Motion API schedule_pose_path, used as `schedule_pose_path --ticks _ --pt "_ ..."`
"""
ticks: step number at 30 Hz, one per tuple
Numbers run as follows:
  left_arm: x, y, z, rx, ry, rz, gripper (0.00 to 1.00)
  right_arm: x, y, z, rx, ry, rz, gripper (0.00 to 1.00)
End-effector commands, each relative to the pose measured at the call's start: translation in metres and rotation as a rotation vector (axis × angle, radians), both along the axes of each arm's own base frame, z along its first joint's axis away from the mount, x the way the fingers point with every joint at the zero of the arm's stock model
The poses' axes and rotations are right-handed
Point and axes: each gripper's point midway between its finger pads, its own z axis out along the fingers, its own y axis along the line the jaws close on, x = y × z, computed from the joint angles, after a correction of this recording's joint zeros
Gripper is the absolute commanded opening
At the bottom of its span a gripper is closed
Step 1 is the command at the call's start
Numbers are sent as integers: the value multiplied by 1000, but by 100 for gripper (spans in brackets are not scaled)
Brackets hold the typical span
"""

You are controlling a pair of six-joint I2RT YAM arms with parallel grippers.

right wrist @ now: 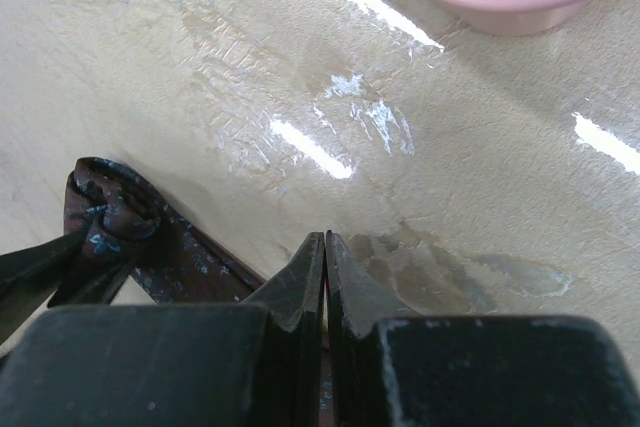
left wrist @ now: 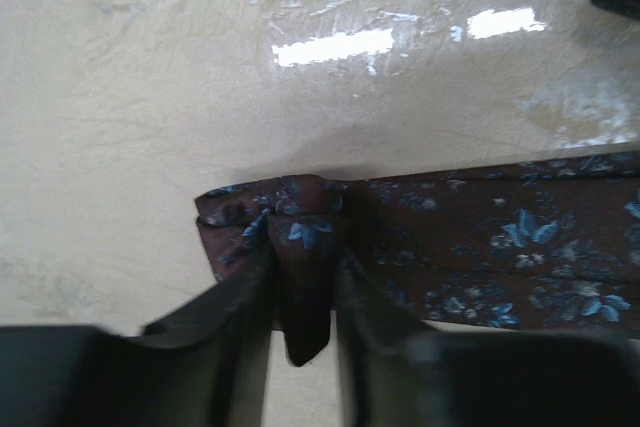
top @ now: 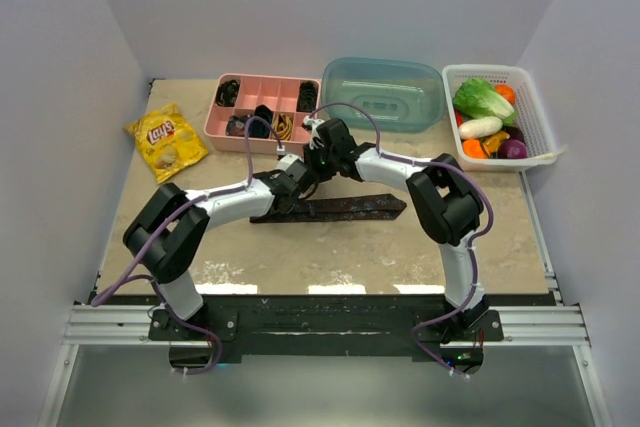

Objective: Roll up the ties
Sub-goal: Roll the tie at the center of the board.

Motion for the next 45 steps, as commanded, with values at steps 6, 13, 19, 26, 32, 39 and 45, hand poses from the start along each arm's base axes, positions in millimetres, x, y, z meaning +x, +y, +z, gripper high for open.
schedule_pose_path --ticks 6,13,19,26,32,39,45 --pt "-2 -39 -1 -206 3 -26 60 6 0 28 37 -55 -16 5" --pt "3 -49 31 -321 -65 -61 73 5 3 37 55 -63 -2 6" --pt "10 -36 47 -443 -86 -61 77 3 7 52 84 -89 21 5" --pt "19 -9 66 -664 -129 -41 87 -12 30 69 125 -109 96 5" --pt "16 8 73 -944 -131 -31 91 -36 62 74 149 -107 182 5" --pt "7 24 63 -1215 -110 -8 92 -50 78 64 152 -75 244 5" --pt "4 39 42 -1212 -92 70 92 -54 87 51 130 -56 277 5"
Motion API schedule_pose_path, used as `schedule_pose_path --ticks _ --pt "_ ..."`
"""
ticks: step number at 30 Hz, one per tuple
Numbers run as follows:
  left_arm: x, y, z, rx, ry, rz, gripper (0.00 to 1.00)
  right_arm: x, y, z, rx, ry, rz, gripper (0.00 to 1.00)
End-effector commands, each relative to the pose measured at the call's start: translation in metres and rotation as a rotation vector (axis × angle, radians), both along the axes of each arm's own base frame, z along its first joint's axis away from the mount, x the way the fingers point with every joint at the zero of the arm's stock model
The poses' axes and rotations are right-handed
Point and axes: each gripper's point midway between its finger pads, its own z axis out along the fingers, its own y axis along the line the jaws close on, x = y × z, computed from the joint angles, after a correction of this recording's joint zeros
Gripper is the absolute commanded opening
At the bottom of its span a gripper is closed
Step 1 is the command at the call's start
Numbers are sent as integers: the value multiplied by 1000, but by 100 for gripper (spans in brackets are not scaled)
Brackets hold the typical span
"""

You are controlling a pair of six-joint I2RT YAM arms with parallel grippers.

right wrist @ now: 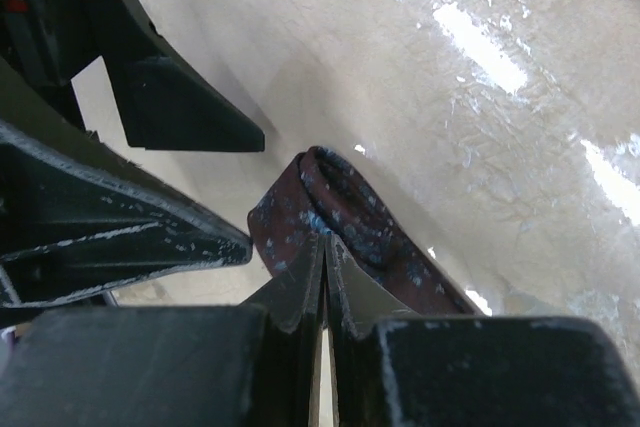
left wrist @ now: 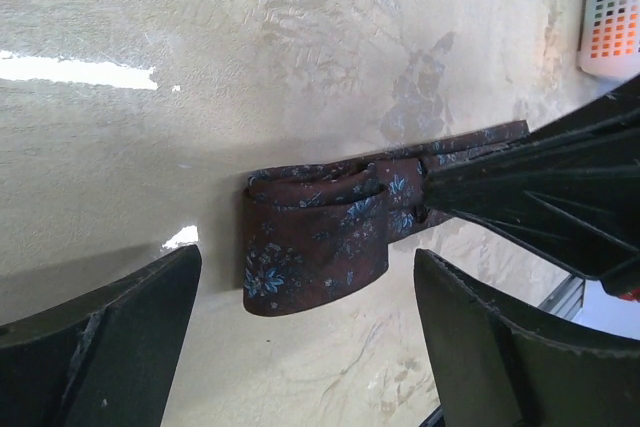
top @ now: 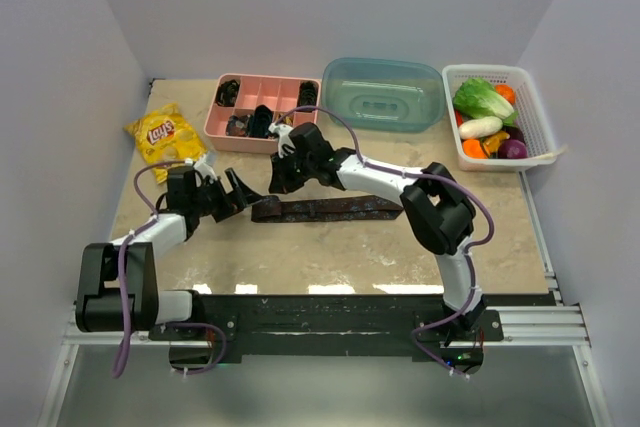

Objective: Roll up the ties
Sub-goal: Roll the tie at the center of the board.

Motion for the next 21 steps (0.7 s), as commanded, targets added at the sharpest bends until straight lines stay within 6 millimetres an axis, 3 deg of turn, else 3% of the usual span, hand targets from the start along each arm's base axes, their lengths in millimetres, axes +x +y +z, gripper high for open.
schedule_pose_path --ticks 1,14,17,21 --pt "5 -3 9 -74 -47 -17 92 4 10 1 6 -13 40 5" --pt "-1 -1 -22 -86 18 -12 90 -1 -7 -32 -76 -8 27 5" --pt "-3 -2 -27 -97 26 -14 87 -1 -10 -38 -86 -11 16 5" --pt "-4 -7 -29 -139 25 -28 73 -1 -12 -46 -96 -7 5 5"
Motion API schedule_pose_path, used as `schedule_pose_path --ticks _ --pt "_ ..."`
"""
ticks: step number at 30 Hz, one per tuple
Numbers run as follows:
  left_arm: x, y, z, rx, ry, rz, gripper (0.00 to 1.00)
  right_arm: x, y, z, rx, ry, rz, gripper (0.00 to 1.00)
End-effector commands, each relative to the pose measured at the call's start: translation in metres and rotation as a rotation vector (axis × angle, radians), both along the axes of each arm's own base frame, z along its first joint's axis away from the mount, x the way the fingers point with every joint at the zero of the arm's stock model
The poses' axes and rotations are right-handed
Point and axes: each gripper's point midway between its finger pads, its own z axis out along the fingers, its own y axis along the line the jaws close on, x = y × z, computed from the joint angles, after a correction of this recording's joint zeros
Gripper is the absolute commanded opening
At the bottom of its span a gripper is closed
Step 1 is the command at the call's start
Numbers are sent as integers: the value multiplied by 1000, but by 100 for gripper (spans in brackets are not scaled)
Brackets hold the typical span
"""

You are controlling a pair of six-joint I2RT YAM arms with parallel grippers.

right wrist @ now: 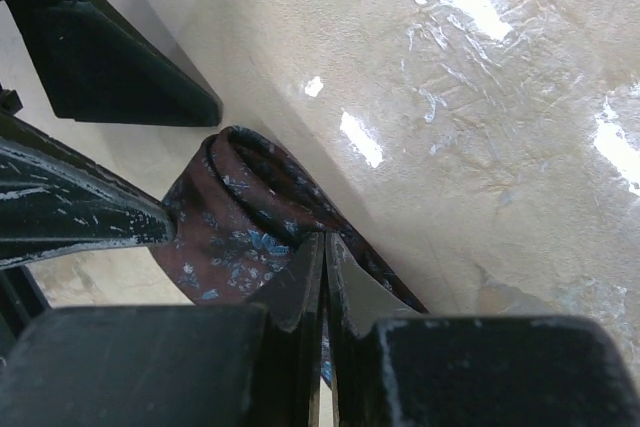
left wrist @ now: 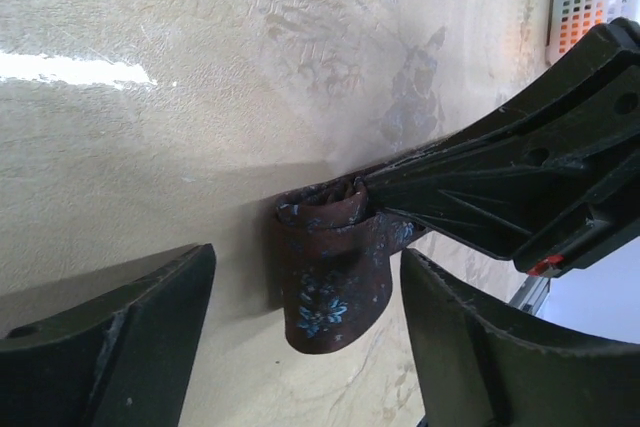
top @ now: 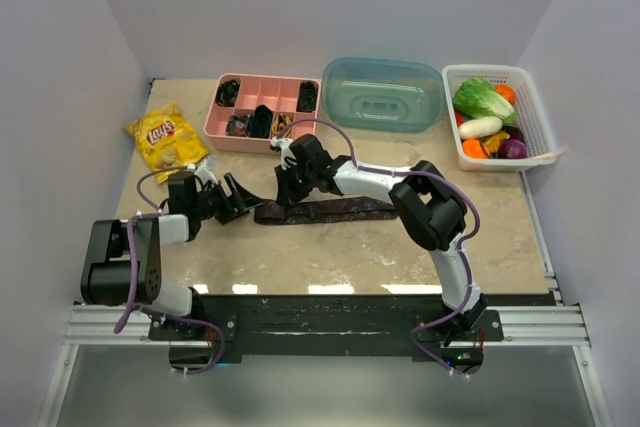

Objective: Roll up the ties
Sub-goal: Roll the tie at the center of the board.

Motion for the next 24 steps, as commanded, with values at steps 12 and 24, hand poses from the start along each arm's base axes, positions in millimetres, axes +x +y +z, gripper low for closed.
schedule_pose_path --ticks 12,24 --pt "-17 -15 -19 -91 59 -50 61 7 -2 15 17 -66 -28 5" --pt "-10 -27 -16 -138 33 -64 40 8 -2 22 23 -77 -33 5"
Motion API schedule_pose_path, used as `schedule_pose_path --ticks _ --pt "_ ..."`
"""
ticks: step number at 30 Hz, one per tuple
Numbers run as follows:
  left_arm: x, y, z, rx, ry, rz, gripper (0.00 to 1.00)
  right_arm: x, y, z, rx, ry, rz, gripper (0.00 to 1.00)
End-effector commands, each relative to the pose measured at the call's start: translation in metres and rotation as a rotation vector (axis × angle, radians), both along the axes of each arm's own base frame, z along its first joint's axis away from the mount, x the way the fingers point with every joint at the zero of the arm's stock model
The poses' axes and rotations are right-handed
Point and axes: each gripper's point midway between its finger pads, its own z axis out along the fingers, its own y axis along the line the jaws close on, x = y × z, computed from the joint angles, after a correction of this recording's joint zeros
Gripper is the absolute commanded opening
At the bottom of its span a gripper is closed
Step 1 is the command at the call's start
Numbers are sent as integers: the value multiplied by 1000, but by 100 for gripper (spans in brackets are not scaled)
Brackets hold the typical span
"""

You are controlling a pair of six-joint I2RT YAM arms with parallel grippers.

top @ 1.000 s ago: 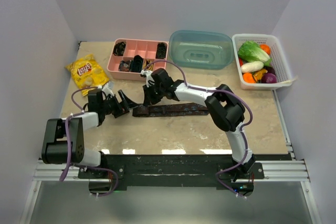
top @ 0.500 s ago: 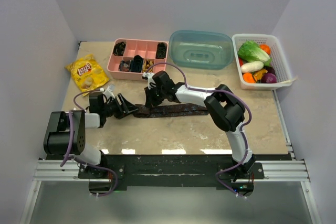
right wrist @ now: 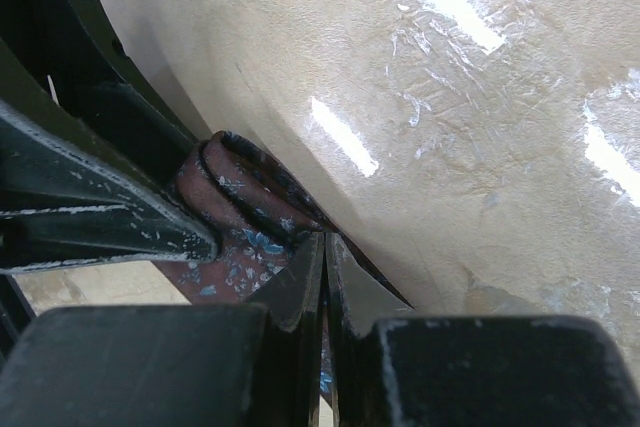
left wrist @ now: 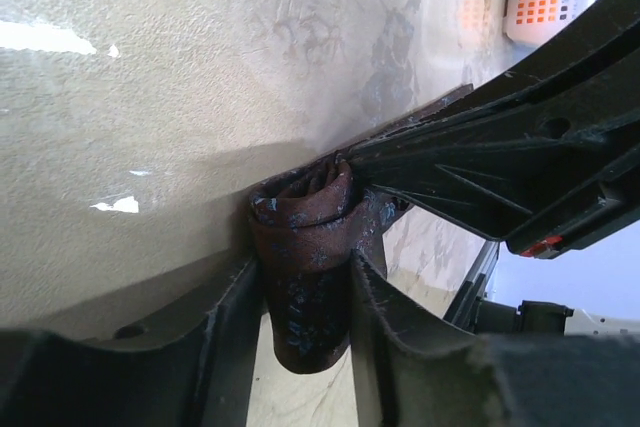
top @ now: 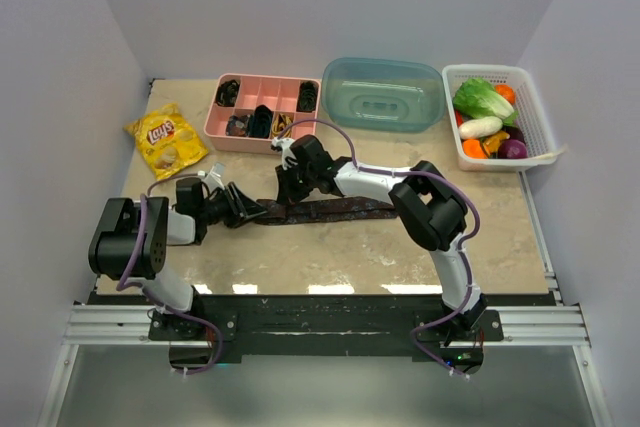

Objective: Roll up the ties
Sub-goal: Roll the tie at the center of the board.

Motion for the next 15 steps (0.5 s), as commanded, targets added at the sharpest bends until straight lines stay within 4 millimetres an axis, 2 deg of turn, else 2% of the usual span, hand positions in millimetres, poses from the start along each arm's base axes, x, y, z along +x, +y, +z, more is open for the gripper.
schedule_pose_path --ticks 1,5,13,15 --pt "0 -2 -2 2 -5 0 39 4 -1 27 23 -57 -15 5" --pt "3 -2 0 11 -13 -7 31 3 -2 34 29 -62 -13 5" --pt "4 3 0 73 -14 -17 28 6 -4 48 26 -95 -10 5" --pt "10 7 4 104 -31 -9 26 7 -4 53 27 -101 -13 5"
